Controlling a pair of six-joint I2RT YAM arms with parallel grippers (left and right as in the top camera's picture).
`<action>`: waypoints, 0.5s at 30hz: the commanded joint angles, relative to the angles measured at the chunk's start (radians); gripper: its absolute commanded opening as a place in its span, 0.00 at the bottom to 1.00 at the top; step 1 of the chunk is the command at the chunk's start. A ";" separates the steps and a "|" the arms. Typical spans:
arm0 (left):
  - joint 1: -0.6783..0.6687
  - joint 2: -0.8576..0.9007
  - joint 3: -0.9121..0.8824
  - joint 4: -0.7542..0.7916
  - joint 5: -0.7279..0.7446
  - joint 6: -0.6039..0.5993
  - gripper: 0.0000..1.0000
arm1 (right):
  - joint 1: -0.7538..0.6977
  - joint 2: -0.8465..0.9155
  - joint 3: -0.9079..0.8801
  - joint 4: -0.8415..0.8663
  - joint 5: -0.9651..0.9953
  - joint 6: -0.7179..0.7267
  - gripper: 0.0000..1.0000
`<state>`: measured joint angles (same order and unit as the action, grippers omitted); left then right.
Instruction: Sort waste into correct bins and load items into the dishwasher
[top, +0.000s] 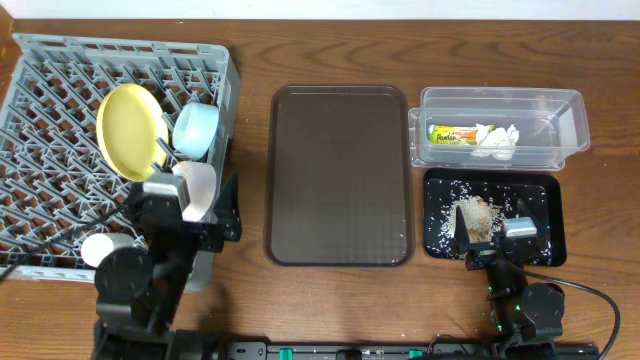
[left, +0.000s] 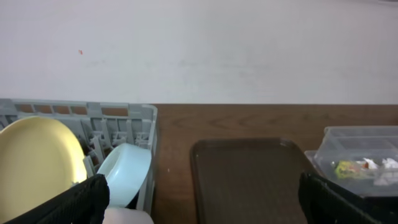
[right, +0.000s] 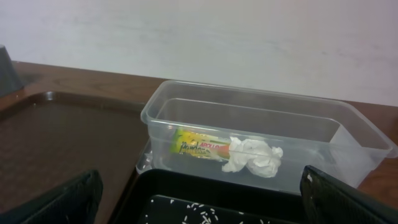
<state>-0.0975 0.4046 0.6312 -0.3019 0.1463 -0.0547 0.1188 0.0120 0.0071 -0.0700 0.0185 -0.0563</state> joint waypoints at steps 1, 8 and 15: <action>0.013 -0.073 -0.070 0.027 -0.013 0.008 0.97 | -0.006 -0.005 -0.002 -0.003 0.003 -0.009 0.99; 0.015 -0.170 -0.223 0.117 -0.012 0.004 0.97 | -0.006 -0.005 -0.002 -0.003 0.003 -0.009 0.99; 0.015 -0.247 -0.351 0.177 -0.005 0.005 0.97 | -0.006 -0.005 -0.002 -0.003 0.003 -0.009 0.99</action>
<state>-0.0868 0.1940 0.3103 -0.1413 0.1471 -0.0547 0.1188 0.0120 0.0074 -0.0704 0.0185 -0.0563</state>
